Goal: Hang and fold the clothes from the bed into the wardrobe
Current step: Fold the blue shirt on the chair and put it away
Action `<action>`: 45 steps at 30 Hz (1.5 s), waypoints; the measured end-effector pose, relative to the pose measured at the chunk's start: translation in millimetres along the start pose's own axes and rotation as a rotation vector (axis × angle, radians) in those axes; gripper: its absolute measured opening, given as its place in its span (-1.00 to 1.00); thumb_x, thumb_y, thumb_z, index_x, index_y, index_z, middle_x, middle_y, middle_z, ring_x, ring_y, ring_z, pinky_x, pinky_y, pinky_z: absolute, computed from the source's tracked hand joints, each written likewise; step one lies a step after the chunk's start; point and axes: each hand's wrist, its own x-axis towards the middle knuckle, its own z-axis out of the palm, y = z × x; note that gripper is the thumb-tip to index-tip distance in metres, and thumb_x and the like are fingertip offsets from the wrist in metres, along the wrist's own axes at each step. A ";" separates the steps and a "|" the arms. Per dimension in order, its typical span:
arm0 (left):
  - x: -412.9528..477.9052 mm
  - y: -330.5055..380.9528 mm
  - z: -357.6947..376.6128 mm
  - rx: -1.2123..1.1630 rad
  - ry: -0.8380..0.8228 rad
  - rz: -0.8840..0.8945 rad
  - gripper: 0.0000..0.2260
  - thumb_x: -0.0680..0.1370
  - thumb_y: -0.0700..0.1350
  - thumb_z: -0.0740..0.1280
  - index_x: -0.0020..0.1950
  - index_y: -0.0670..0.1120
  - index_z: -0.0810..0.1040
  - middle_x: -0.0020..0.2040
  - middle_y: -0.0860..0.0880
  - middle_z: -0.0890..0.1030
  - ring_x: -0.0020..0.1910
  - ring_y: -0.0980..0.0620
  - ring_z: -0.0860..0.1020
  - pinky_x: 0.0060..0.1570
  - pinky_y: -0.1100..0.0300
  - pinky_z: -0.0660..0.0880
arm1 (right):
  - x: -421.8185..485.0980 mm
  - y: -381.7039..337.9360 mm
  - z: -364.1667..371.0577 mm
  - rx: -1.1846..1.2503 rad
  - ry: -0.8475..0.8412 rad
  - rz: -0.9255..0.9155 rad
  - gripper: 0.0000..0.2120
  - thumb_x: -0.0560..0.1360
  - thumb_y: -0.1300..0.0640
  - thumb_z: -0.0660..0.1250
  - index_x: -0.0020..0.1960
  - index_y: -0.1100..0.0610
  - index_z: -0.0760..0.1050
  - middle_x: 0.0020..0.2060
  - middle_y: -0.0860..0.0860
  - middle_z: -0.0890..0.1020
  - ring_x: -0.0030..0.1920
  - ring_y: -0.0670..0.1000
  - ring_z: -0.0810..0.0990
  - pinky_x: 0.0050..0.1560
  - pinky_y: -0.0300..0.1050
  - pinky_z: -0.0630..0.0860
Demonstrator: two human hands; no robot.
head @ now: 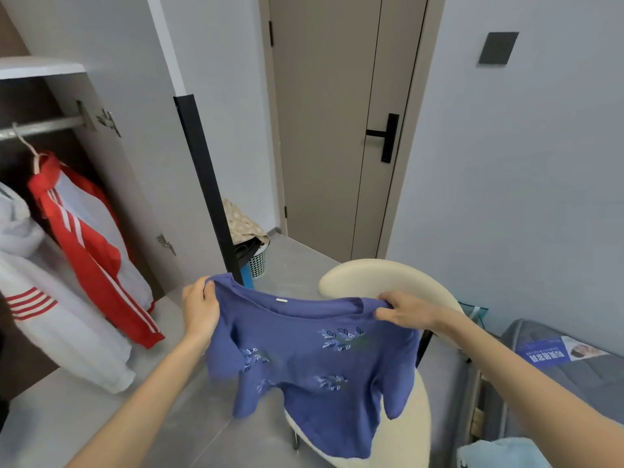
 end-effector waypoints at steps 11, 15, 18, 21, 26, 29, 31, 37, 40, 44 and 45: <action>-8.2 -1.2 18.1 -0.028 -0.047 0.020 -0.82 0.62 -0.21 0.22 0.09 -0.24 0.58 0.01 -0.22 0.62 0.02 -0.21 0.55 -0.02 0.08 0.42 | -39.4 4.0 16.8 0.313 0.721 -0.070 -0.72 0.56 0.41 0.13 0.01 0.18 0.58 -0.09 -0.04 0.61 -0.07 -0.09 0.53 -0.08 -0.57 0.32; -14.3 12.2 23.7 -0.112 -0.089 0.013 -0.81 0.63 -0.22 0.18 0.09 -0.24 0.56 0.01 -0.17 0.60 -0.02 -0.08 0.51 -0.04 0.14 0.39 | -54.7 0.6 25.7 0.475 0.911 -0.037 -0.73 0.61 0.30 0.12 0.00 0.04 0.54 -0.09 -0.12 0.60 -0.06 -0.14 0.52 -0.09 -0.53 0.33; -25.1 33.0 28.6 -0.219 -0.089 0.055 -0.83 0.64 -0.21 0.14 0.03 -0.12 0.53 -0.06 -0.05 0.57 -0.04 -0.04 0.49 -0.12 0.18 0.33 | -66.4 -7.7 29.2 0.556 1.049 -0.019 -0.76 0.60 0.22 0.18 -0.09 -0.09 0.50 -0.09 -0.10 0.60 -0.08 -0.19 0.52 -0.08 -0.33 0.38; -36.6 52.0 30.9 -0.162 0.008 0.320 -0.85 0.64 -0.17 0.18 0.02 -0.09 0.55 -0.12 -0.03 0.57 -0.08 -0.05 0.51 -0.07 0.14 0.37 | -80.1 -15.5 27.4 0.430 1.196 0.002 -0.85 0.51 0.10 0.38 -0.18 -0.12 0.53 -0.19 -0.05 0.62 -0.14 -0.09 0.54 -0.09 -0.13 0.45; -57.1 64.3 34.4 0.002 0.168 0.625 -0.83 0.62 -0.13 0.20 0.03 -0.11 0.59 -0.12 -0.06 0.59 -0.11 -0.05 0.48 -0.05 0.22 0.19 | -103.9 -21.5 29.1 0.249 1.399 0.099 -0.92 0.44 0.07 0.48 -0.18 0.07 0.66 -0.35 0.02 0.52 -0.22 0.07 0.47 -0.08 0.17 0.41; -70.9 59.8 37.1 -0.111 0.154 0.691 -0.78 0.62 -0.15 0.20 0.06 -0.21 0.60 -0.02 -0.11 0.66 -0.03 -0.01 0.55 0.03 0.17 0.40 | -115.7 -21.9 37.1 0.260 1.491 0.117 -0.91 0.44 0.06 0.49 -0.19 0.07 0.67 -0.38 0.02 0.47 -0.23 0.04 0.42 -0.08 0.04 0.33; -77.7 56.5 39.3 -0.157 0.122 0.683 -0.73 0.63 -0.09 0.17 0.08 -0.22 0.60 0.00 -0.11 0.67 -0.03 0.03 0.57 0.02 0.28 0.41 | -120.4 -20.7 43.6 0.276 1.510 0.125 -0.93 0.44 0.06 0.49 -0.19 0.04 0.67 -0.38 0.01 0.47 -0.22 0.02 0.42 -0.06 -0.02 0.30; -79.1 43.3 62.0 -0.041 -0.016 0.589 -0.80 0.64 -0.12 0.21 0.08 -0.16 0.59 0.01 -0.06 0.65 -0.03 -0.08 0.57 0.01 0.07 0.45 | -112.8 3.6 56.5 0.277 1.444 0.228 -0.91 0.46 0.03 0.45 -0.18 0.03 0.66 -0.33 -0.04 0.58 -0.16 0.00 0.41 -0.02 -0.01 0.27; -74.0 32.8 78.8 0.080 -0.121 0.554 -0.82 0.64 -0.14 0.19 0.07 -0.14 0.57 -0.01 -0.05 0.64 -0.03 -0.11 0.56 0.03 -0.04 0.46 | -98.3 27.2 60.8 0.217 1.299 0.356 -0.84 0.50 -0.05 0.38 -0.11 0.01 0.65 -0.25 -0.02 0.61 -0.10 0.06 0.40 -0.10 -0.11 0.06; -64.2 15.0 105.4 0.271 -0.294 0.540 -0.84 0.65 -0.15 0.15 -0.02 -0.14 0.49 -0.11 -0.09 0.61 -0.11 -0.18 0.54 -0.07 -0.01 0.40 | -70.9 64.5 67.1 0.211 1.125 0.454 -0.80 0.54 -0.07 0.31 -0.18 -0.01 0.58 -0.26 0.00 0.59 -0.05 0.13 0.42 -0.08 -0.07 0.07; -60.5 11.2 113.0 0.314 -0.332 0.524 -0.84 0.65 -0.15 0.14 -0.02 -0.15 0.48 -0.11 -0.11 0.60 -0.11 -0.20 0.54 -0.09 -0.01 0.40 | -61.4 73.8 68.4 0.222 1.089 0.472 -0.78 0.54 -0.06 0.31 -0.25 -0.04 0.52 -0.32 0.00 0.55 -0.06 0.14 0.42 -0.07 -0.06 0.08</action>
